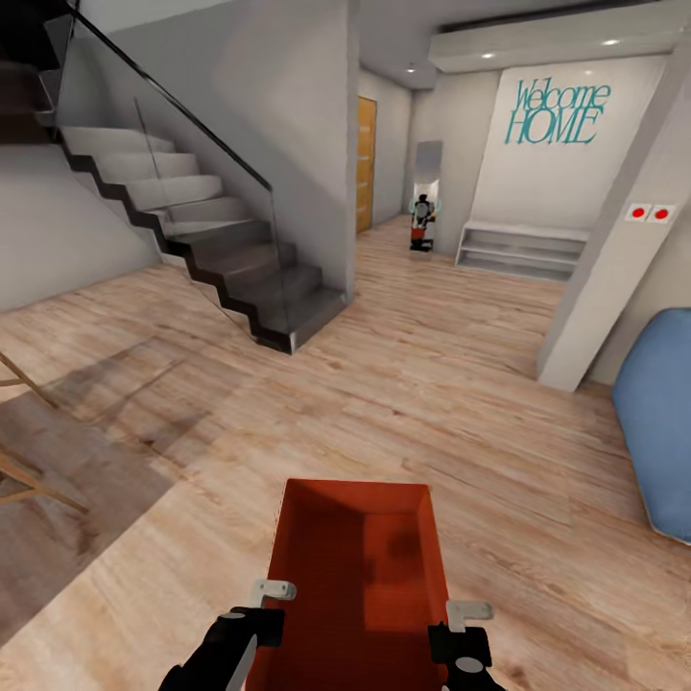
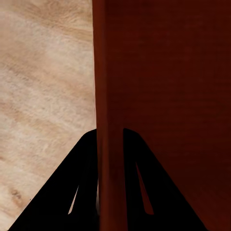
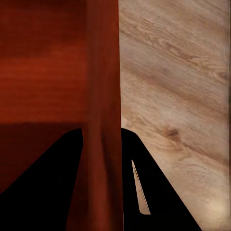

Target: Move the two storage containers from the living room to the garage. In the garage, place one container on the floor and stack the other container on top of it (either order is fine).

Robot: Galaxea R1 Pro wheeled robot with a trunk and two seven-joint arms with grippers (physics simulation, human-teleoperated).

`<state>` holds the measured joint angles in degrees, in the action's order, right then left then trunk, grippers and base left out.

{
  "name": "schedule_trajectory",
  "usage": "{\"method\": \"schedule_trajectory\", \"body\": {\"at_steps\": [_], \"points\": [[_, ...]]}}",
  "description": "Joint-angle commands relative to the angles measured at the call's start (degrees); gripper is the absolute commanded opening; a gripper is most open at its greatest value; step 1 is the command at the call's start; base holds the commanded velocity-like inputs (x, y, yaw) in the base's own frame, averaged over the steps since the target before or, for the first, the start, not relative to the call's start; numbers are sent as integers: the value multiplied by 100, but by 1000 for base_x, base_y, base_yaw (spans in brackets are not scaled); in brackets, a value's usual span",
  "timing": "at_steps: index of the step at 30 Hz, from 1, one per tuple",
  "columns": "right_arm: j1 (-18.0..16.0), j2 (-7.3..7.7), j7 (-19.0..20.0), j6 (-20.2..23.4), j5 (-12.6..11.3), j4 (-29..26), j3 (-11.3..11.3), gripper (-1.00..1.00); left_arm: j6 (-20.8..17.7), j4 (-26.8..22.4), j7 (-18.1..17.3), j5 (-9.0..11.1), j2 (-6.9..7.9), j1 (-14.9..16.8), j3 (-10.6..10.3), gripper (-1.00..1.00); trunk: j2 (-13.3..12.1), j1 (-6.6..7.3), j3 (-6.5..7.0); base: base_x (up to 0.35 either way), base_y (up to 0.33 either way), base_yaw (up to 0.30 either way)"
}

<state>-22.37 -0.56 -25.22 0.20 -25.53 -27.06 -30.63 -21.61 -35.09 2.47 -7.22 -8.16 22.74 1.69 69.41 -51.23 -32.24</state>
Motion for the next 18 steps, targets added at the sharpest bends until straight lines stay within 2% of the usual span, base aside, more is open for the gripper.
{"method": "schedule_trajectory", "body": {"at_steps": [1, 18], "points": [[-40, 5, -36, -2, -22, -98, 30, -100, -29, 37, 34, -86, -2, -6, -37, -100, 3, -3, -5, 315, 0, -296], [-40, 6, -36, -2, -22, -98, 30, -100, -31, 46, 34, -78, -2, -6, -46, -100, 3, -3, -5, 315, 0, -296]]}}
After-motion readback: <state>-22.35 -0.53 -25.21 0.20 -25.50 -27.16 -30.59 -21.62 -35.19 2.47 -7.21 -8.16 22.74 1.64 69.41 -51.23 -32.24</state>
